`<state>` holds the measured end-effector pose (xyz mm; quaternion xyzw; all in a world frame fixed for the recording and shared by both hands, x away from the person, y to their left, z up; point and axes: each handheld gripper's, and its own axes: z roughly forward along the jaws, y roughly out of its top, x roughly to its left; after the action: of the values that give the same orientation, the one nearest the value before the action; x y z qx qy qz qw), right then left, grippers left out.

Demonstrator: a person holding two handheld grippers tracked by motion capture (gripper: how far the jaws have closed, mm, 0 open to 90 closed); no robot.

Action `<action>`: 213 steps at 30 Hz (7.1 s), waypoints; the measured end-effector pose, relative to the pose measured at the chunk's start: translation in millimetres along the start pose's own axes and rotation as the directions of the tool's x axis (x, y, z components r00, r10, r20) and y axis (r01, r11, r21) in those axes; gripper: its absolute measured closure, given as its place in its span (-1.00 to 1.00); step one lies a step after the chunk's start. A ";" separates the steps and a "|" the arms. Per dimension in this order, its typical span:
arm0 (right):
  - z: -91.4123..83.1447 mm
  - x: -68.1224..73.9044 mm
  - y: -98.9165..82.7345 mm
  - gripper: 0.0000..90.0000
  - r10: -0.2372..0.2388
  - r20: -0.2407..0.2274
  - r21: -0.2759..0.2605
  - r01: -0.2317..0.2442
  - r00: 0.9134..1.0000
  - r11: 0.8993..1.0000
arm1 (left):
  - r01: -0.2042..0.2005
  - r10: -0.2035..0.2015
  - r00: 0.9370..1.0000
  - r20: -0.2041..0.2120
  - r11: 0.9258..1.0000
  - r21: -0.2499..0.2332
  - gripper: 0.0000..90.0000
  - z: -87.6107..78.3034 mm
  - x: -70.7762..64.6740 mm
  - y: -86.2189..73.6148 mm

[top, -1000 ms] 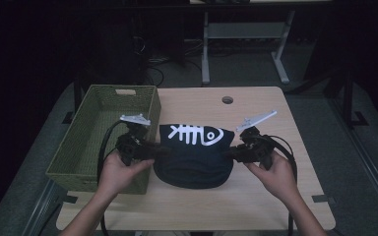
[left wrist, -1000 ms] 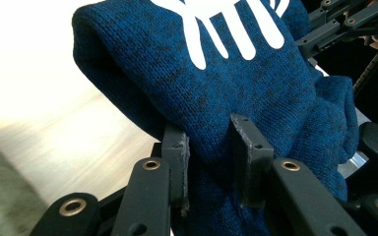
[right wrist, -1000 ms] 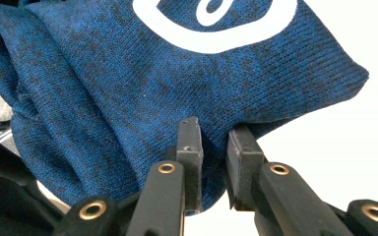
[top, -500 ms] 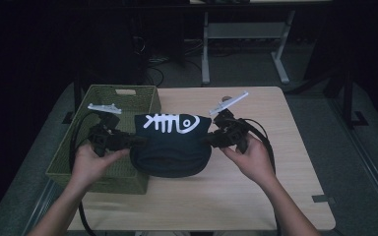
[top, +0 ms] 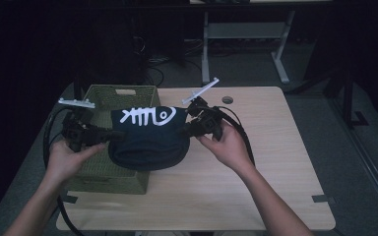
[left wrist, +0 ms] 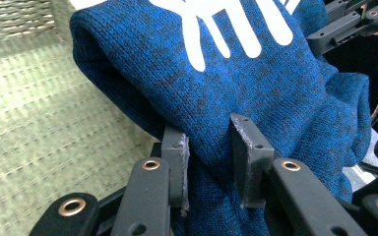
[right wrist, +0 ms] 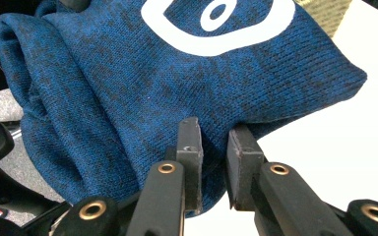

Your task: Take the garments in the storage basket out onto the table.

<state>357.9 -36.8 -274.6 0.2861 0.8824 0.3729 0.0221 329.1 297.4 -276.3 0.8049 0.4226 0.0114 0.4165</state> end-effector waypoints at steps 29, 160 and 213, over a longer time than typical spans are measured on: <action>61.8 20.8 61.3 0.74 -0.040 -0.044 0.016 0.041 0.998 0.999 | 0.066 -0.066 0.996 -0.058 0.998 0.001 0.56 -41.2 66.9 -21.7; 78.7 -56.0 18.3 -0.19 0.178 0.003 -0.048 -0.177 0.984 0.983 | 0.023 -0.033 0.995 -0.093 0.994 -0.104 -0.15 -4.9 73.2 -13.3; -25.8 -110.2 -97.4 -0.29 0.310 0.080 -0.134 -0.298 0.947 0.945 | -0.058 0.061 0.998 0.017 0.989 -0.133 -0.23 59.3 -73.8 -30.2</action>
<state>395.9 -165.3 -340.5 0.4354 0.8014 0.4093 0.0255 283.4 216.3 -310.9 0.7877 0.3922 0.0436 0.4730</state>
